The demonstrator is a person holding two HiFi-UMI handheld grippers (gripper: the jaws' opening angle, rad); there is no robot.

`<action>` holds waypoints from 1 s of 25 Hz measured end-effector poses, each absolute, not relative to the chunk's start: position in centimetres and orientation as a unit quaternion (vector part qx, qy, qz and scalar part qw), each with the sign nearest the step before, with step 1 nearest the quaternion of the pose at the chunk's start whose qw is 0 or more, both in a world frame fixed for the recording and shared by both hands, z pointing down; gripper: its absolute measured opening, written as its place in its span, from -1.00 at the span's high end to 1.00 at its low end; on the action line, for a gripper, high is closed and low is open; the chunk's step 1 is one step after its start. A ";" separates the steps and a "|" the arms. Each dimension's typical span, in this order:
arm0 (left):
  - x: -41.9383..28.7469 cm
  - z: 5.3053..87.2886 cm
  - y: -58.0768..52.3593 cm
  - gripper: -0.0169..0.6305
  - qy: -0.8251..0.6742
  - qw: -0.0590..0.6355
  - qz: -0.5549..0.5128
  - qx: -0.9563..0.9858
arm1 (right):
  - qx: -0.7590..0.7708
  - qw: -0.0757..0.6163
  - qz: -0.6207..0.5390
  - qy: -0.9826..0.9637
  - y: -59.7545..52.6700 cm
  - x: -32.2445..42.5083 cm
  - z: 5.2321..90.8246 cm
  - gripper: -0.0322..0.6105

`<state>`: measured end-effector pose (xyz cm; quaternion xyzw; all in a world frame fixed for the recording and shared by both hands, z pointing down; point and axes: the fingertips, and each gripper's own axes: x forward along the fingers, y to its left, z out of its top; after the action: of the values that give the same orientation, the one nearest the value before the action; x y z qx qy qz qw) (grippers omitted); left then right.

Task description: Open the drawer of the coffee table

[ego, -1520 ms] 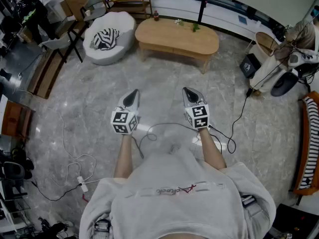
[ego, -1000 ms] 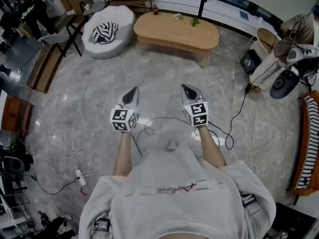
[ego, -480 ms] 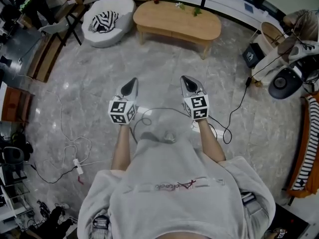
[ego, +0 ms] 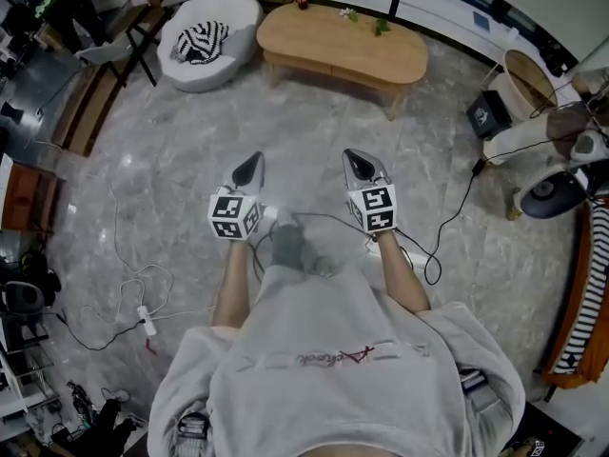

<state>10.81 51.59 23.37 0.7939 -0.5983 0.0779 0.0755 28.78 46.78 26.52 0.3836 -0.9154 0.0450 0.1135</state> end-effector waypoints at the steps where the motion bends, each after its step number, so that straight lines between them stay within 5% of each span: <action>1: 10.5 23.4 51.0 0.95 -0.599 0.076 0.076 0.793 | 0.383 0.115 0.045 -0.915 46.2 28.5 26.5 0.89; 25: -2.9 22.1 27.9 0.95 -0.581 0.080 0.054 0.808 | 0.400 0.132 0.024 -0.906 23.8 15.1 24.1 0.89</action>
<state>-2.93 27.89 22.14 0.8079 -0.5813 0.0541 0.0803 15.07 23.78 24.05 0.4003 -0.9064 0.0241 0.1325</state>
